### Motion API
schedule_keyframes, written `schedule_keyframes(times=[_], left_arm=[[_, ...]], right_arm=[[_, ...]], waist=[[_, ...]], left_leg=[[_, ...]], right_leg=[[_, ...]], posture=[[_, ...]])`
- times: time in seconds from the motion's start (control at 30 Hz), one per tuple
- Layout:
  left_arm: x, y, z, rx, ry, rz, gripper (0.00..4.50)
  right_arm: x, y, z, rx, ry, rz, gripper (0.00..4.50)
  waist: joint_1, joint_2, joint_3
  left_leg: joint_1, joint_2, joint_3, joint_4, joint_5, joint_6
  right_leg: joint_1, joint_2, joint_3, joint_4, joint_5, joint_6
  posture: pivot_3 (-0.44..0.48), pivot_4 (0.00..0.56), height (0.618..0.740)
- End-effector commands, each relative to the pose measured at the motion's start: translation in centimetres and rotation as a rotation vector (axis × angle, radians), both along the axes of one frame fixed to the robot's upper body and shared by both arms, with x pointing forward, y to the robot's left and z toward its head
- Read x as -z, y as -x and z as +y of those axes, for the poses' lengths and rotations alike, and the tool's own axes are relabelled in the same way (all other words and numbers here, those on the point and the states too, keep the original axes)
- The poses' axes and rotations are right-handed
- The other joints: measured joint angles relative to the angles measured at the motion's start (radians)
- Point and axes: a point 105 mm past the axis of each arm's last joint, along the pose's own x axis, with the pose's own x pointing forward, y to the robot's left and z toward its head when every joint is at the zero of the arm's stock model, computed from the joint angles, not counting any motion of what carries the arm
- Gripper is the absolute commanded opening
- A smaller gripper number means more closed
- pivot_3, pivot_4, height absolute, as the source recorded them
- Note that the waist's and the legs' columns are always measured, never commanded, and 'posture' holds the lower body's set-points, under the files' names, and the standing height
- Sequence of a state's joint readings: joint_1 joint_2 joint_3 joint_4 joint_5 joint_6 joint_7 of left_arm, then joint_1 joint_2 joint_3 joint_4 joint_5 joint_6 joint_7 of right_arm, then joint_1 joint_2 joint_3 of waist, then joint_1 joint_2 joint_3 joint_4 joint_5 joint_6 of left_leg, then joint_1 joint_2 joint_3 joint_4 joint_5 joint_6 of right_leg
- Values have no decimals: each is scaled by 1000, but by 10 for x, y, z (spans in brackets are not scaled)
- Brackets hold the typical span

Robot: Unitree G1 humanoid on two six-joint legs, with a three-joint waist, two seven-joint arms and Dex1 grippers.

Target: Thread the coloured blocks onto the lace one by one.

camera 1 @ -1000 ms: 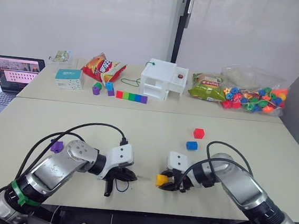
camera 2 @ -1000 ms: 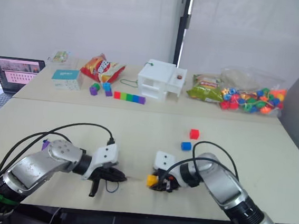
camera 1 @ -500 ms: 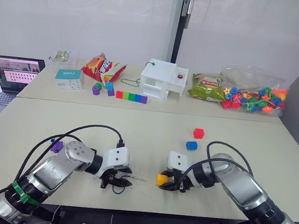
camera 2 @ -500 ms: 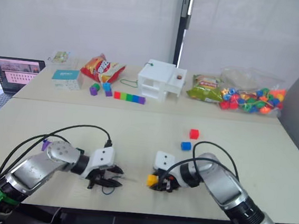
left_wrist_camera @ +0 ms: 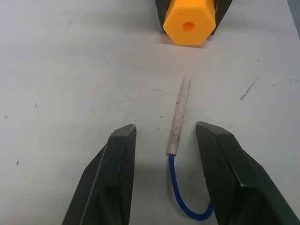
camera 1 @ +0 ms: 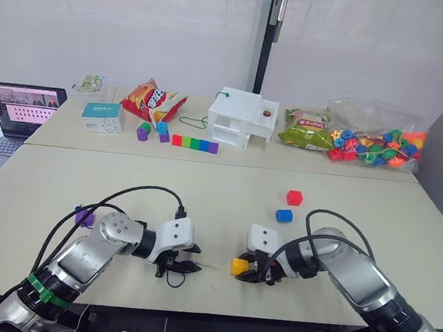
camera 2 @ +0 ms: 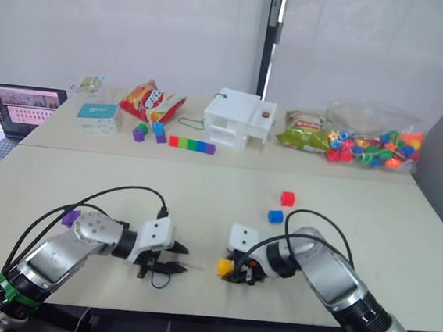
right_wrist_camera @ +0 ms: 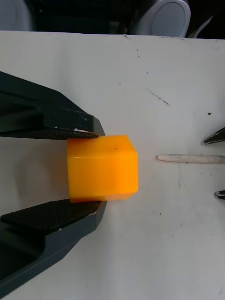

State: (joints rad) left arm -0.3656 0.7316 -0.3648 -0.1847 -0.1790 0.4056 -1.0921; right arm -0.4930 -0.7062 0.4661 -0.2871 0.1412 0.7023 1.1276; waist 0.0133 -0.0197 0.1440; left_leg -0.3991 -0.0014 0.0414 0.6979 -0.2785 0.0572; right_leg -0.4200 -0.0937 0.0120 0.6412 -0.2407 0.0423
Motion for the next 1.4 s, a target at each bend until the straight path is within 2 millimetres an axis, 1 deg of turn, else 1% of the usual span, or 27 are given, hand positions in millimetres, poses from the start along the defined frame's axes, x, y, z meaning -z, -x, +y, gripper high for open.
schedule_keyframes(times=[0.03,0.07,0.1,0.13,0.17,0.33,0.4,0.5,0.6,0.67,0.8,1.23,1.4], left_arm=[[18,9,2,17,-35,64,1030],[19,11,3,21,-40,69,768],[20,11,3,24,-41,70,364],[20,11,3,26,-41,72,100],[20,11,2,27,-36,74,43],[9,8,-1,21,5,75,43],[2,6,0,20,6,73,43],[-10,7,0,29,5,100,43],[-26,14,-8,38,26,166,43],[-34,12,-13,23,15,174,43],[-29,15,-18,42,-56,172,43],[-26,14,-33,76,-81,152,43],[-24,10,-34,70,-87,144,43]], right_arm=[[-3,0,-3,13,4,-8,1271],[-3,-1,-3,14,3,-10,1271],[-4,-1,-3,14,3,-12,1271],[-4,-1,-3,15,4,-13,1271],[-4,-2,-3,15,4,-13,1271],[-4,-3,-3,19,4,-17,1271],[-4,-3,-3,19,4,-18,1271],[-4,-3,-2,14,5,-22,1271],[-3,-3,-2,5,8,-28,1271],[-2,-3,-2,-9,25,-42,1271],[-3,0,2,-57,16,-63,1271],[-1,3,3,-86,34,-65,1271],[-1,3,3,-93,35,-66,1271]], waist=[[-1,0,0],[-1,0,0],[-1,0,0],[-2,0,0],[-2,0,0],[-1,0,0],[-1,0,0],[-2,0,0],[-3,0,0],[-1,0,0],[-4,0,0],[-4,-1,0],[-3,-1,0]], left_leg=[[0,0,0,0,0,0],[0,0,0,0,0,0],[0,0,0,0,0,0],[0,0,0,0,0,0],[0,0,0,0,0,0],[0,0,0,0,0,0],[0,0,0,0,0,0],[0,0,0,0,0,0],[-1,0,0,0,0,0],[-1,0,0,1,0,0],[-1,0,0,1,0,0],[-1,0,0,1,0,0],[-1,0,0,1,0,0]], right_leg=[[0,0,0,0,0,0],[0,0,0,0,0,0],[0,0,0,0,0,0],[0,0,0,0,0,0],[0,0,0,0,0,0],[0,0,0,0,0,0],[0,0,0,0,0,0],[-1,0,0,0,0,0],[-1,1,0,0,0,0],[-1,1,0,0,0,0],[-1,1,0,0,0,0],[-1,2,1,0,0,0],[-1,2,1,0,0,0]], posture=[[0,150,740],[0,150,740],[0,150,740],[0,150,740],[0,150,740],[0,150,740],[0,150,740],[0,150,740],[0,150,740],[0,150,740],[0,150,740],[0,150,740],[0,150,740]])
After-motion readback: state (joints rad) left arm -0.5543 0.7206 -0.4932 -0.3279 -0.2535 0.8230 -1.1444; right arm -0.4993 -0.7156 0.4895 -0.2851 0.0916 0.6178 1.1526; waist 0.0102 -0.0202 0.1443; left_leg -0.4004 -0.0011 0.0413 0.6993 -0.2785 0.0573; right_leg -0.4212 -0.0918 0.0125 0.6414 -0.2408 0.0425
